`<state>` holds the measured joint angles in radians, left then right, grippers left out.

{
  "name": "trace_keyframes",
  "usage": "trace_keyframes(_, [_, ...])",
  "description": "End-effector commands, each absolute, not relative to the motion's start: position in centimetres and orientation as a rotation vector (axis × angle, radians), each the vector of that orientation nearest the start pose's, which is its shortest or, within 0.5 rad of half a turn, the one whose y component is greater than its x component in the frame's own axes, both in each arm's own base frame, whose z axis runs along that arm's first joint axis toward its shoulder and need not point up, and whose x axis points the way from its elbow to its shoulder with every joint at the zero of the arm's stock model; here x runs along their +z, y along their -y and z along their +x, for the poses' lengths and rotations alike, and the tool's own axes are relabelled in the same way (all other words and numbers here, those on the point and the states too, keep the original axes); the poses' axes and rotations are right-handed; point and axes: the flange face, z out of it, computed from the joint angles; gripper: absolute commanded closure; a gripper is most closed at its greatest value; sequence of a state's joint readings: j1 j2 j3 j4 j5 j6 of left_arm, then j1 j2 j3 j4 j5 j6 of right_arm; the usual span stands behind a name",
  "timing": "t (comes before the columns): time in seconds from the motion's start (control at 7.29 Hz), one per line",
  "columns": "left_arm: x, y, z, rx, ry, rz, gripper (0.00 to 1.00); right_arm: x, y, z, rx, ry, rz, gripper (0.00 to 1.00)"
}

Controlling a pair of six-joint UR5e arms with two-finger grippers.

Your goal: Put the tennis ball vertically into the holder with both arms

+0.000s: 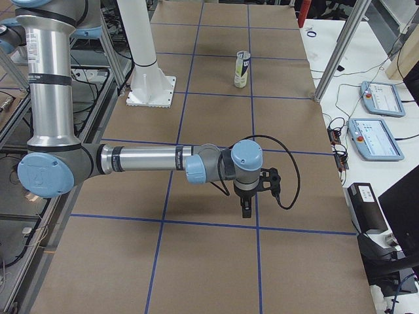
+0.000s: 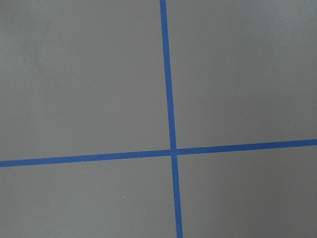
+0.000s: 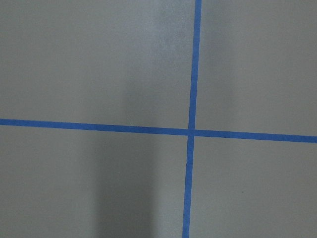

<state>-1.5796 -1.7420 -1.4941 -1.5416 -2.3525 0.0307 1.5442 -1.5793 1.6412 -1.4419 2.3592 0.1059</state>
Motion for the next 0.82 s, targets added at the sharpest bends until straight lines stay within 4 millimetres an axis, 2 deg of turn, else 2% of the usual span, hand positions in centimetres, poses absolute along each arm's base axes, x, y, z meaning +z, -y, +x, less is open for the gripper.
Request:
trace_keyframes(0.0, [60.9,56.7,-6.8,0.046,-0.779,0.077,0.00,61.2,50.1,4.9,-0.001,0.805,0.129,0.01])
trace_keyframes(0.27, [61.7,56.4,-6.8,0.042,-0.780,0.063,0.00,61.1,50.0,5.1,0.003,0.818,0.130,0.01])
trace_keyframes(0.55, [63.7,54.2,-6.7,0.036,-0.782,0.042,0.00,61.2,49.7,5.3,0.009,0.836,0.126,0.01])
trace_keyframes(0.69, [63.4,53.3,-6.7,0.035,-0.782,0.047,0.00,61.3,49.6,5.4,0.011,0.836,0.126,0.01])
